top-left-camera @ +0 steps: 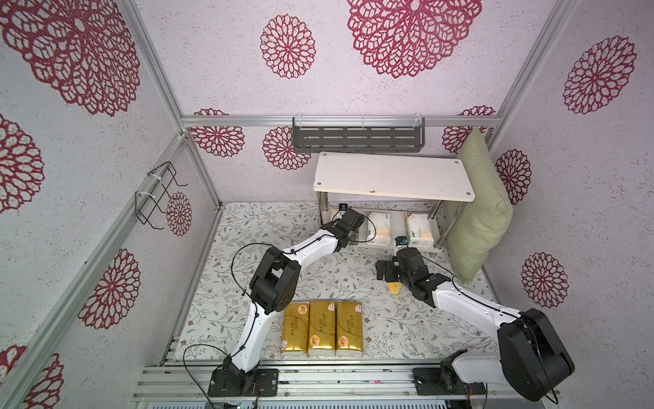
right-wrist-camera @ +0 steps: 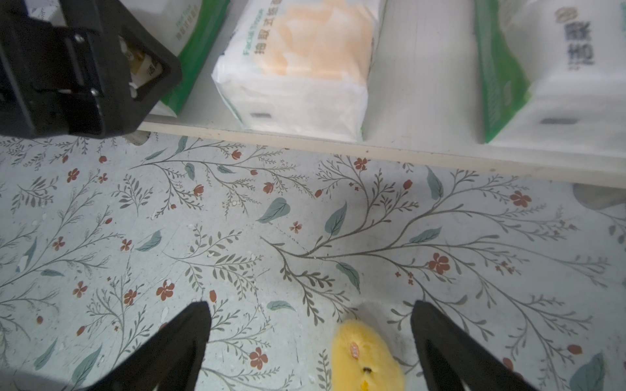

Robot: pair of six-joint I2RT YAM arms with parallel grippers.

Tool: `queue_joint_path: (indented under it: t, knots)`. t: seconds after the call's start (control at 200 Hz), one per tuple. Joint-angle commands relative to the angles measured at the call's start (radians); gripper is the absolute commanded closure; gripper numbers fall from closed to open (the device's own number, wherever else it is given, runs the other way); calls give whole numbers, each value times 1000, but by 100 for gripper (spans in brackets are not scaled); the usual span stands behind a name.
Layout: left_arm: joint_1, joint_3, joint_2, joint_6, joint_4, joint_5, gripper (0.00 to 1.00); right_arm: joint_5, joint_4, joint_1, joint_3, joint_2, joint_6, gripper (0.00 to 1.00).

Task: Place the tissue boxes on the shelf by color
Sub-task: Place a box of tissues on the shelf.

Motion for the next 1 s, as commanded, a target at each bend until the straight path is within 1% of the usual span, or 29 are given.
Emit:
queue_joint_path:
  t: [0.0,0.185,0.51,0.805,0.995]
  knots:
    - [0,-27,-39,-2,-18,-25,11,-13,17,5,9,2,17,1]
    - [0,-31,-45,3,-17,-20,11,-16,23,6,9,8,16,1]
    - [0,15,2,5,-33,-11,9,-17,21,7,9,10,16,1]
    - [4,33,14,10,-34,-5,7,-24,29,8,12,18,16,1]
    - [3,57,33,9,-46,-6,7,-27,30,8,11,17,17,1]
